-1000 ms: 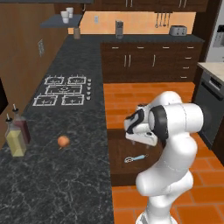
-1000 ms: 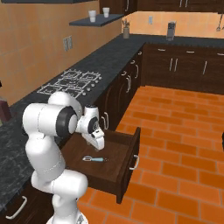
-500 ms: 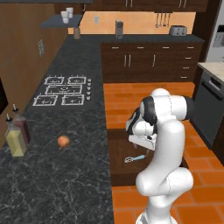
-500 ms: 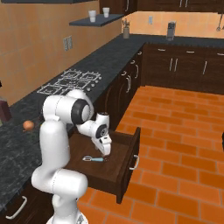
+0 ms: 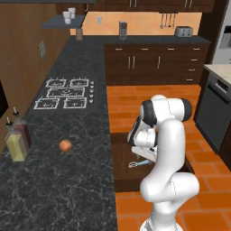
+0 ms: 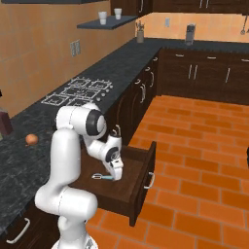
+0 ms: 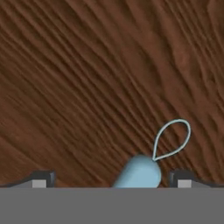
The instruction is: Pick the peeler from the drawer and place it on the counter.
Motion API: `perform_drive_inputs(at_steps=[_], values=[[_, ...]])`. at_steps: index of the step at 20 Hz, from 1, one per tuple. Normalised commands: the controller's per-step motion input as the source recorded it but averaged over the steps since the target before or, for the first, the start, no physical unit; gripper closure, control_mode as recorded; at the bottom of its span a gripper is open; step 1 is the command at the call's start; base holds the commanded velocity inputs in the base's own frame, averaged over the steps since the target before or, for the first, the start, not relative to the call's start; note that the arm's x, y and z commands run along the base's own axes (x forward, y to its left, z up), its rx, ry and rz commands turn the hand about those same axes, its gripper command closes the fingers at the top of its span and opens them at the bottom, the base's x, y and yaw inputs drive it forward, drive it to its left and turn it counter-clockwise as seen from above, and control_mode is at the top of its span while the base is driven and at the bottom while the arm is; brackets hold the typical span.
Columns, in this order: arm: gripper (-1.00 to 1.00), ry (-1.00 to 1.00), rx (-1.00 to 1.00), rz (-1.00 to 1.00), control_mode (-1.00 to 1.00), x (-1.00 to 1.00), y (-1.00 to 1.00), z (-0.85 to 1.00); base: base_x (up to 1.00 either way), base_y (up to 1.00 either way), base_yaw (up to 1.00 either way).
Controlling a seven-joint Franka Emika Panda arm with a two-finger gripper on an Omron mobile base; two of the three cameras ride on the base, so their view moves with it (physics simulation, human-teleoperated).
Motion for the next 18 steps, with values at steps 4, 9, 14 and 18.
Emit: perform_drive_inputs(at_steps=[4, 9, 14, 18], values=[[-1.0, 0.0, 0.0, -0.02, -1.0, 0.0, 0.11, -0.29, 0.0, 0.0, 0.0], [-1.0, 0.0, 0.0, -0.03, -1.0, 0.0, 0.02, -0.5, 0.0, 0.0, 0.0], [1.0, 0.0, 0.0, -0.01, -1.0, 0.0, 0.0, -0.11, 0.0, 0.0, 0.0], [1.0, -0.06, 0.02, 0.0, -1.0, -0.15, -0.24, 0.14, 0.0, 0.0, 0.0]])
